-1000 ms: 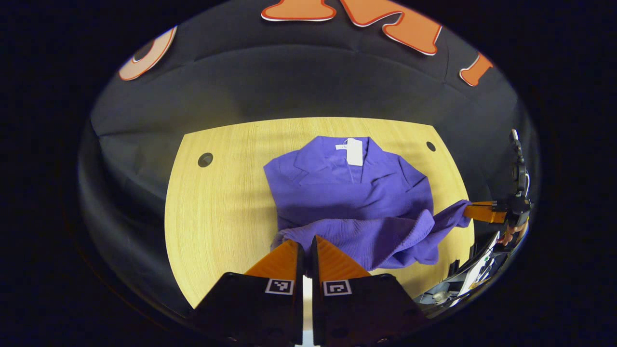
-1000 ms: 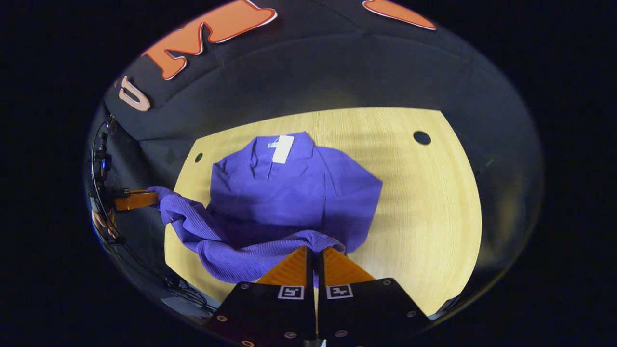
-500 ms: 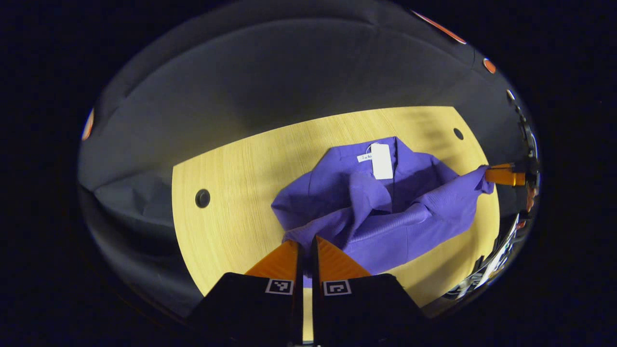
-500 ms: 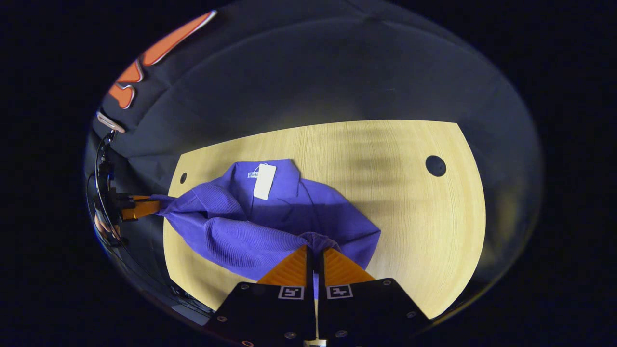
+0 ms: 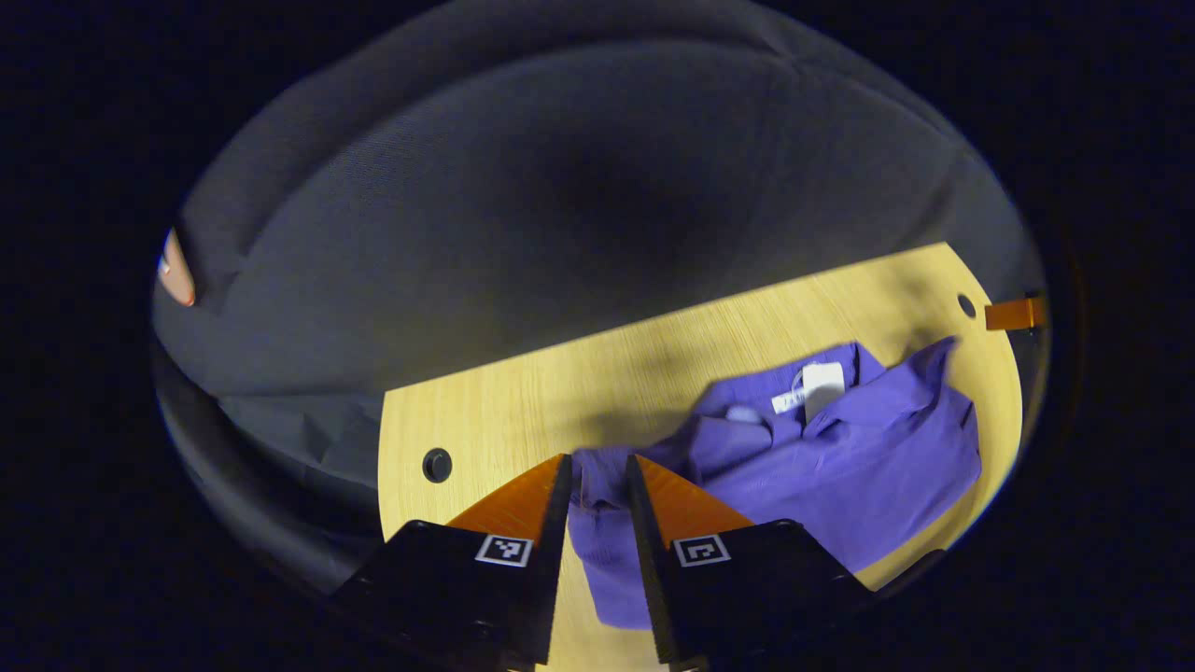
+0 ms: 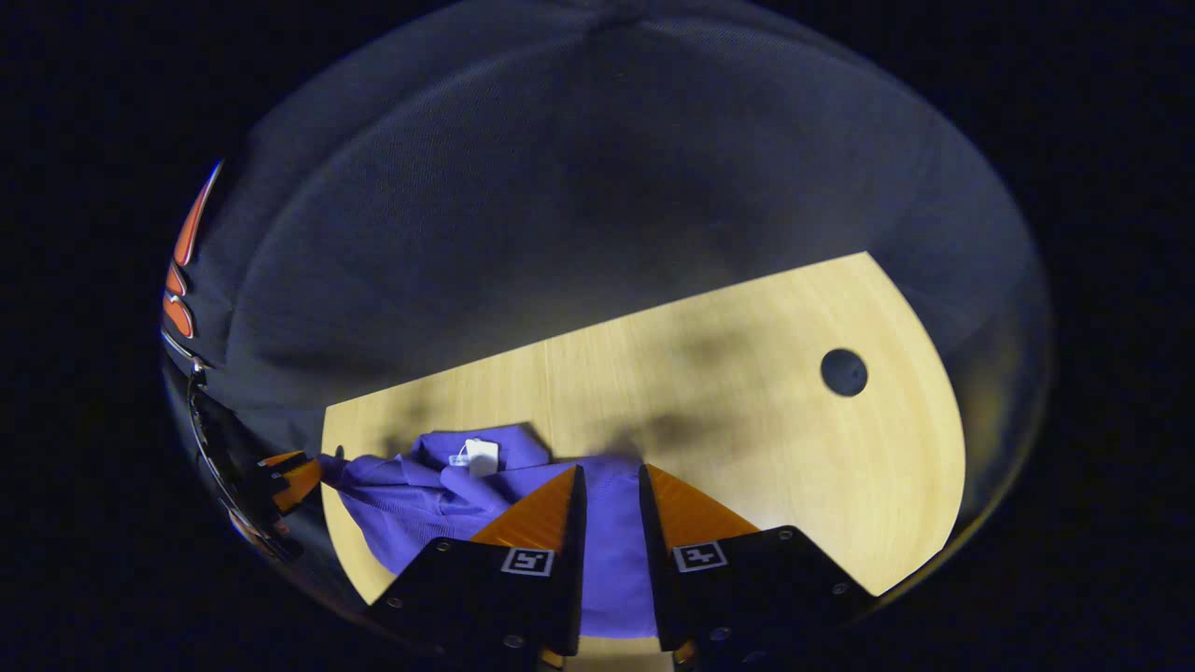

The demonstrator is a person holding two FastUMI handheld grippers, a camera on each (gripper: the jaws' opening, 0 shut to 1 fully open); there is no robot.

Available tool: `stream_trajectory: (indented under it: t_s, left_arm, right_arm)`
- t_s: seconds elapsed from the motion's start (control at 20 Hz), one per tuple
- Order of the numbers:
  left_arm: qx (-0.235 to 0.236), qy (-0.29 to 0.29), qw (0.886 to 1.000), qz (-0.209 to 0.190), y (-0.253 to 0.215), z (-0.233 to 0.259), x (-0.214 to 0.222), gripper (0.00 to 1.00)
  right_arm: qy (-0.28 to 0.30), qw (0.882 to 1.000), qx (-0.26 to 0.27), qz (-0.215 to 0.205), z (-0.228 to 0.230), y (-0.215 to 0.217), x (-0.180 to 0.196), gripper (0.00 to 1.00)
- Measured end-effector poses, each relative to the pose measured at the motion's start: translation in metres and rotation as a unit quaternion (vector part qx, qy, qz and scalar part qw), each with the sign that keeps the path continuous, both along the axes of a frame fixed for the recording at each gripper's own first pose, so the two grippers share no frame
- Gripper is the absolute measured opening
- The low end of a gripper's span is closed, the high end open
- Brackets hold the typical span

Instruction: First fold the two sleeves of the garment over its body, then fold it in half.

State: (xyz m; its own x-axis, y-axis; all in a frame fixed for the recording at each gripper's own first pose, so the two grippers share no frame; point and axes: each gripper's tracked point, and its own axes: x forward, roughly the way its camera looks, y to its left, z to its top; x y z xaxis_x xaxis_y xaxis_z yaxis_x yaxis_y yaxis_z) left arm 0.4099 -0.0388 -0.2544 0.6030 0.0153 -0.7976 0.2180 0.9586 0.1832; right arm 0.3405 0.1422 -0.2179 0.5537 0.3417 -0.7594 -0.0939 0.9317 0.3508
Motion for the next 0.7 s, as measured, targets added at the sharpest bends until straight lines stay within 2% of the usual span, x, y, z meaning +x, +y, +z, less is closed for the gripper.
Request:
stream_trajectory:
  t_s: [0.15,0.2,0.25,0.3,0.35,0.4,0.45,0.5,0.55,0.7]
  left_arm:
    - [-0.038,-0.028,0.999,0.017,-0.006,0.008,-0.015,0.6]
    - [-0.048,-0.034,0.998,0.025,-0.004,0.01,-0.02,0.8]
    - [-0.058,-0.038,0.997,0.031,-0.001,0.015,-0.026,0.83]
    - [-0.064,-0.045,0.996,0.035,0.002,0.021,-0.033,0.94]
    - [-0.065,-0.054,0.996,0.038,0.009,0.028,-0.039,0.95]
    - [-0.064,-0.065,0.995,0.038,0.014,0.036,-0.046,0.95]
    - [-0.066,-0.08,0.994,0.04,0.019,0.044,-0.053,0.96]
    - [-0.075,-0.096,0.992,0.04,0.018,0.055,-0.062,0.96]
    - [-0.09,-0.118,0.988,0.043,0.015,0.071,-0.078,0.98]
    - [-0.114,-0.167,0.978,0.046,0.011,0.102,-0.108,0.98]
  right_arm:
    - [-0.042,0.999,-0.012,-0.001,0.01,-0.008,-0.004,0.44]
    - [-0.052,0.999,-0.015,-0.001,0.013,-0.009,-0.009,0.46]
    - [-0.058,0.998,-0.016,-0.001,0.02,-0.011,-0.016,0.5]
    - [-0.067,0.998,-0.012,-0.001,0.027,-0.012,-0.022,0.64]
    - [-0.075,0.997,-0.009,-0.001,0.035,-0.013,-0.028,0.7]
    - [-0.087,0.996,-0.008,-0.001,0.042,-0.012,-0.033,0.62]
    - [-0.098,0.995,-0.008,0.0,0.045,-0.01,-0.036,0.68]
    - [-0.114,0.994,-0.007,0.0,0.054,-0.008,-0.043,0.61]
    - [-0.131,0.991,-0.007,0.005,0.067,-0.005,-0.054,0.75]
    - [-0.177,0.984,-0.01,0.018,0.093,0.002,-0.08,0.82]
